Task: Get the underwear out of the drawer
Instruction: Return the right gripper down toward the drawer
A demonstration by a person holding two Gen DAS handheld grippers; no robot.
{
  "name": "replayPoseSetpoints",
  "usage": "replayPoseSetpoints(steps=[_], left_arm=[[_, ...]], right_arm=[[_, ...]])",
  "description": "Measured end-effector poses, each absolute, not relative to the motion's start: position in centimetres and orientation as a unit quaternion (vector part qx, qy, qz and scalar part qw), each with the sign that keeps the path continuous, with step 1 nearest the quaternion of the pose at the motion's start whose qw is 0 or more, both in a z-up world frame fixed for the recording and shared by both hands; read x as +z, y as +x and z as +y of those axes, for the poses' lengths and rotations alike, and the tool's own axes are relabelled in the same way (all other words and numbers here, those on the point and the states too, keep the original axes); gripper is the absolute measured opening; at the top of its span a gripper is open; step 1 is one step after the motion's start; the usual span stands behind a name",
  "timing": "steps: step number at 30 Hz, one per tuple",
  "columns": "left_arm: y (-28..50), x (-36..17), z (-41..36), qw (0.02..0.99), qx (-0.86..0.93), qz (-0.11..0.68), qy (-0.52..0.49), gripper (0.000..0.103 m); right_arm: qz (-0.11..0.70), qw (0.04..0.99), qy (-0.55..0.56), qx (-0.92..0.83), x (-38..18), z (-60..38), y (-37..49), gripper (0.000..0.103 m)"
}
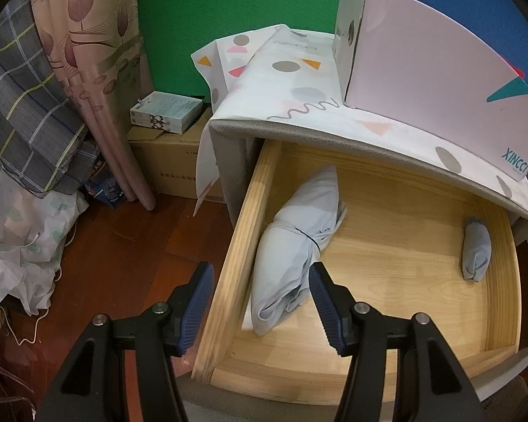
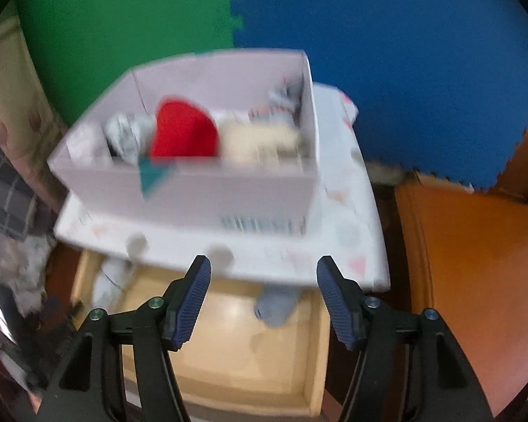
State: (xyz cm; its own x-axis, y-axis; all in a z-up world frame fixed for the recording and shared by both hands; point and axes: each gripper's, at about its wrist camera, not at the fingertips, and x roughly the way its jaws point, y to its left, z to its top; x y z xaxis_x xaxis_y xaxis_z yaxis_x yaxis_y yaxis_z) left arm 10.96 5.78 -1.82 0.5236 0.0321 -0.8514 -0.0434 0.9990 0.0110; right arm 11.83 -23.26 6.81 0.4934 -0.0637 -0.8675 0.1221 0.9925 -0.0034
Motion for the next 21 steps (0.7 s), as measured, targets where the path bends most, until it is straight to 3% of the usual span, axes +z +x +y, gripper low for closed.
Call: replayPoseSetpoints(steps=[9, 21], left_arm=[[11.0, -1.9, 6.2, 0.872, 0.022, 0.489, -0.014, 0.058], [11.2, -2.0, 6.2, 0.87, 0.02, 0.493, -0.013, 0.058]], right_arm=[[0.564, 0.822, 0.038, -0.068, -3.7, -23.6, 11.0, 0.06], [0.595, 0.8, 0.017, -0.072, -8.4, -24.4, 14.4, 0.064]])
